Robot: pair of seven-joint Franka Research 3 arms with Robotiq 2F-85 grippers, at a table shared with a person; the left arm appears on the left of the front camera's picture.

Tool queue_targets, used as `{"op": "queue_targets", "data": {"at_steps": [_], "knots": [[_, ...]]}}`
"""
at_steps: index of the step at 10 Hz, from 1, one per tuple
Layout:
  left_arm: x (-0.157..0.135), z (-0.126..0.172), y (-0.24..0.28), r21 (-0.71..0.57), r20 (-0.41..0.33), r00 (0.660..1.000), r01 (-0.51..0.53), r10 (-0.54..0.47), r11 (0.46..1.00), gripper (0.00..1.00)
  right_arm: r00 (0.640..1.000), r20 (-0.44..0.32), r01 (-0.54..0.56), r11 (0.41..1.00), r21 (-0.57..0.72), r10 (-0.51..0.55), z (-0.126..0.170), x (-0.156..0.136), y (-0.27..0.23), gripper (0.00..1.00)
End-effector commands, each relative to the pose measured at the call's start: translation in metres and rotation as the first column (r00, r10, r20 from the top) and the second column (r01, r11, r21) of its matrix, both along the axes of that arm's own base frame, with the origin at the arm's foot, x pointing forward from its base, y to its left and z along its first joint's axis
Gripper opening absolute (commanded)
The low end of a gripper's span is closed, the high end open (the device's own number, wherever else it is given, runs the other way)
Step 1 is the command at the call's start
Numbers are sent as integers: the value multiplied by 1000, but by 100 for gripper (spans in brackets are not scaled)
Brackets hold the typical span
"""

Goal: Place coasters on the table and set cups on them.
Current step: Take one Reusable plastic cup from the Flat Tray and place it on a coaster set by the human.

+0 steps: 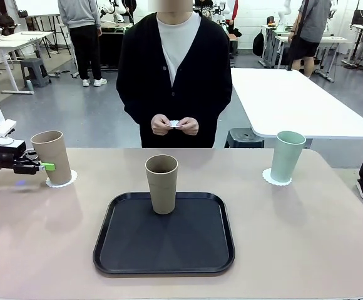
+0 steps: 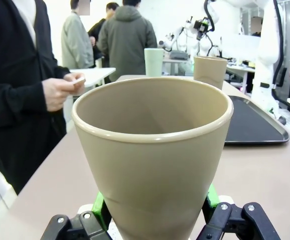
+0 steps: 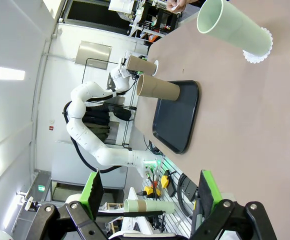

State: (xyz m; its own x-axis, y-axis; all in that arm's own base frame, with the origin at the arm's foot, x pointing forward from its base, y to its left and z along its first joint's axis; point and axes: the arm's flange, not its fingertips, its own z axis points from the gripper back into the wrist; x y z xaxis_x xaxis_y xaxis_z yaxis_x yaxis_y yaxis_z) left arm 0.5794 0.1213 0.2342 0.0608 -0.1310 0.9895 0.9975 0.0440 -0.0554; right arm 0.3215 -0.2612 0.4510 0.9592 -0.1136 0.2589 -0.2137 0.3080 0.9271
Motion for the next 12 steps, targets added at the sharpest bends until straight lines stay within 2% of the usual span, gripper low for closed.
{"op": "queue_targets", "data": {"at_steps": [1,4,5,12], "knots": [[2,-2,3,10,30,999,26,-26,1000,85,1000,-8,16,1000,6,-16,3,3,0,100],[4,-5,4,22,28,999,21,-22,1000,85,1000,-8,16,1000,6,-16,3,3,0,100],[4,-6,5,28,33,999,20,-21,999,100,1000,-8,16,1000,6,-16,3,3,0,100],[5,-8,7,109,27,999,17,-20,994,100,1000,-8,16,1000,6,-16,3,3,0,100]]}}
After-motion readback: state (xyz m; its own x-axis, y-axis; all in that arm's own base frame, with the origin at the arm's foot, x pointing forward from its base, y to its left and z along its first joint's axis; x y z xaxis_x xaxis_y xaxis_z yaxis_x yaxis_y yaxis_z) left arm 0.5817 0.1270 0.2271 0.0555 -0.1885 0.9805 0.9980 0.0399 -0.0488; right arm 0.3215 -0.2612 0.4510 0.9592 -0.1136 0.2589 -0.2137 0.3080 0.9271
